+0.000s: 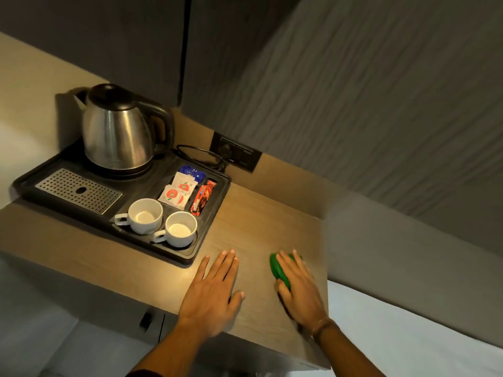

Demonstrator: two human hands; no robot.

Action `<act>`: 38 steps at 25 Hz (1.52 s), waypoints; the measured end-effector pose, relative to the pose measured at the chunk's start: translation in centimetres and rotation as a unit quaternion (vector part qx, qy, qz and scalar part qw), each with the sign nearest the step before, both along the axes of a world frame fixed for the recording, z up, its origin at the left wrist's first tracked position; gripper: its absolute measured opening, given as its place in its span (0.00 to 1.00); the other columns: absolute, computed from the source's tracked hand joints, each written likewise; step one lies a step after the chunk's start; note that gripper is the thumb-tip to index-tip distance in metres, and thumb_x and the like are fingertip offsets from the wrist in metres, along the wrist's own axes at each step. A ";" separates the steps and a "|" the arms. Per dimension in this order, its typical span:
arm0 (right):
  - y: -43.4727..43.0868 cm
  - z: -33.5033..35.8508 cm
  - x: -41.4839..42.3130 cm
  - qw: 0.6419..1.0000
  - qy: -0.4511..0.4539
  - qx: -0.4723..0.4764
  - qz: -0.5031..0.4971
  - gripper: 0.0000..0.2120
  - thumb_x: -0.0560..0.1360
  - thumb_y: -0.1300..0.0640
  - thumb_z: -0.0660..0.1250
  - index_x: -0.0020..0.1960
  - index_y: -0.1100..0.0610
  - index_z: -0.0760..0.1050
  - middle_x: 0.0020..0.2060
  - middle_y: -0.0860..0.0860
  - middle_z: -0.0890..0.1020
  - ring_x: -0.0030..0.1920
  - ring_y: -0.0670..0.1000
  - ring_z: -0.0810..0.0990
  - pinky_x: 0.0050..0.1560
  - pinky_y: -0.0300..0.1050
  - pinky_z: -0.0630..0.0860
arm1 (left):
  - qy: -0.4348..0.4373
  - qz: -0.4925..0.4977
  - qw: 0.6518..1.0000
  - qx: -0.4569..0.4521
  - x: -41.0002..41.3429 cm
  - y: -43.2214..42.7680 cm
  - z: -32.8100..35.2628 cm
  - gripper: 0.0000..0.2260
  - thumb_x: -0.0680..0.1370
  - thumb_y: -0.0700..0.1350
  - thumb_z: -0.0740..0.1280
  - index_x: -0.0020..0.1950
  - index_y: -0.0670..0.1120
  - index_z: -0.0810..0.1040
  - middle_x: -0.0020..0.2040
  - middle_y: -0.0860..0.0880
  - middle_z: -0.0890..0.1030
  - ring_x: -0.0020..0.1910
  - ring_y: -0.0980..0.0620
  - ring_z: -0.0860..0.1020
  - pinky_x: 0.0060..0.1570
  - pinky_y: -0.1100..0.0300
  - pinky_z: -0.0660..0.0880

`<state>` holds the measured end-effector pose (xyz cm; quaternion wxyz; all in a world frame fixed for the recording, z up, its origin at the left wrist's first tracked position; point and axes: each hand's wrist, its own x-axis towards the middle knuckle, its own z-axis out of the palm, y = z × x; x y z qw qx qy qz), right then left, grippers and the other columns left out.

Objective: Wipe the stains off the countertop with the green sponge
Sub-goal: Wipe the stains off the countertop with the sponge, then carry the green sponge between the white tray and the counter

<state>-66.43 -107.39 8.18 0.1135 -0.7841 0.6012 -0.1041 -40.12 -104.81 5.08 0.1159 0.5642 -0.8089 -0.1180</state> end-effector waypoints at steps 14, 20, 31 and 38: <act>2.9 0.9 3.2 0.998 0.021 0.030 -0.049 0.37 0.78 0.50 0.61 0.84 0.49 0.49 0.81 0.44 0.51 0.83 0.49 0.41 0.82 0.56 0.40 | -0.024 -0.028 0.999 0.034 0.5 -0.1 0.8 0.35 0.85 0.64 0.49 0.83 0.45 0.43 0.85 0.45 0.45 0.83 0.46 0.41 0.81 0.39 0.43; 3.9 1.7 2.4 0.999 0.008 -0.002 -0.052 0.32 0.83 0.60 0.63 0.83 0.52 0.54 0.83 0.52 0.59 0.83 0.52 0.52 0.82 0.50 0.44 | -0.012 0.041 0.999 0.033 2.8 6.5 1.8 0.35 0.85 0.63 0.52 0.84 0.46 0.45 0.85 0.45 0.47 0.83 0.46 0.42 0.80 0.42 0.42; 25.3 1.2 15.9 0.969 0.054 -0.133 0.200 0.41 0.68 0.76 0.73 0.78 0.59 0.67 0.76 0.58 0.72 0.78 0.62 0.65 0.77 0.62 0.59 | -0.018 0.295 0.954 0.054 12.2 37.2 2.5 0.46 0.76 0.70 0.29 0.82 0.41 0.50 0.84 0.41 0.50 0.82 0.42 0.50 0.80 0.39 0.50; 43.9 -2.6 28.9 0.902 0.017 -0.090 0.421 0.35 0.79 0.65 0.64 0.83 0.56 0.55 0.82 0.54 0.60 0.83 0.60 0.50 0.82 0.57 0.43 | -0.039 0.508 0.858 0.065 18.2 62.5 1.3 0.45 0.78 0.69 0.30 0.82 0.39 0.52 0.83 0.41 0.52 0.82 0.41 0.51 0.79 0.43 0.43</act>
